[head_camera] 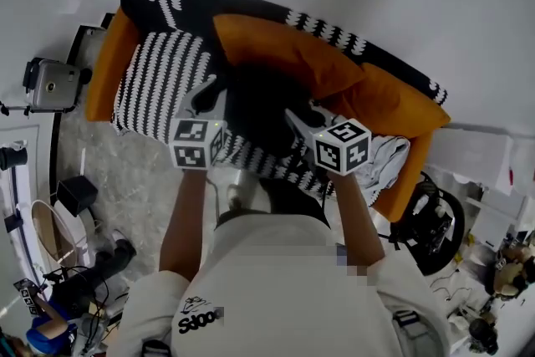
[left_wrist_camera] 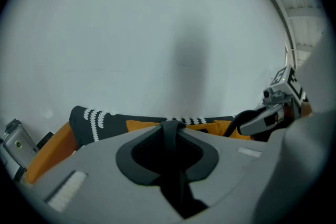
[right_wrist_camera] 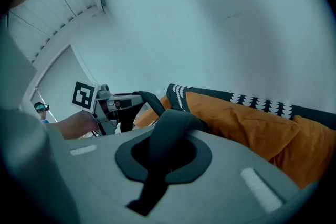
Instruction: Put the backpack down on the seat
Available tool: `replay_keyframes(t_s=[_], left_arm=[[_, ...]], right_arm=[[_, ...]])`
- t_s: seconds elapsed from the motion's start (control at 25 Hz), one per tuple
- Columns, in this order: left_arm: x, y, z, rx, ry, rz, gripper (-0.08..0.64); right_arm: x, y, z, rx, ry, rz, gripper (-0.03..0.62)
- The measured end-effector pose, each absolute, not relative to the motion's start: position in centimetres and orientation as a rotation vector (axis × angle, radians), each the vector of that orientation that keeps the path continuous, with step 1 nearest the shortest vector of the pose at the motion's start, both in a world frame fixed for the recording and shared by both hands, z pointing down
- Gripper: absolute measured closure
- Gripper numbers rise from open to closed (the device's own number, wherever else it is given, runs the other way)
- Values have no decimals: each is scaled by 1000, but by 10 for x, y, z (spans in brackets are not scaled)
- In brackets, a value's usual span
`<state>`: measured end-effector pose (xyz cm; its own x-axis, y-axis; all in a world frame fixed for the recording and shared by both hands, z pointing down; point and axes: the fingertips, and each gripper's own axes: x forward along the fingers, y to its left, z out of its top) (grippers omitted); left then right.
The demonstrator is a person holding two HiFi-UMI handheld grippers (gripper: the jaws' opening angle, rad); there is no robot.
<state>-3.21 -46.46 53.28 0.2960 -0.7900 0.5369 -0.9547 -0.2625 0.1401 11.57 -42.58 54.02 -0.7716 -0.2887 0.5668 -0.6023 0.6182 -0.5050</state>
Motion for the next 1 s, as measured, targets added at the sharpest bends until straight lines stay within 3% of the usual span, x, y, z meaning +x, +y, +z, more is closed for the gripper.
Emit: replay_keyframes(t_s=[0.64, 1.0], left_arm=[[-41, -519, 579, 2050, -1625, 470, 500], [-69, -494, 652, 1826, -1662, 458, 500]], right_arm=[[124, -478, 601, 683, -2333, 1097, 581], [118, -484, 638, 649, -2284, 1171, 540]])
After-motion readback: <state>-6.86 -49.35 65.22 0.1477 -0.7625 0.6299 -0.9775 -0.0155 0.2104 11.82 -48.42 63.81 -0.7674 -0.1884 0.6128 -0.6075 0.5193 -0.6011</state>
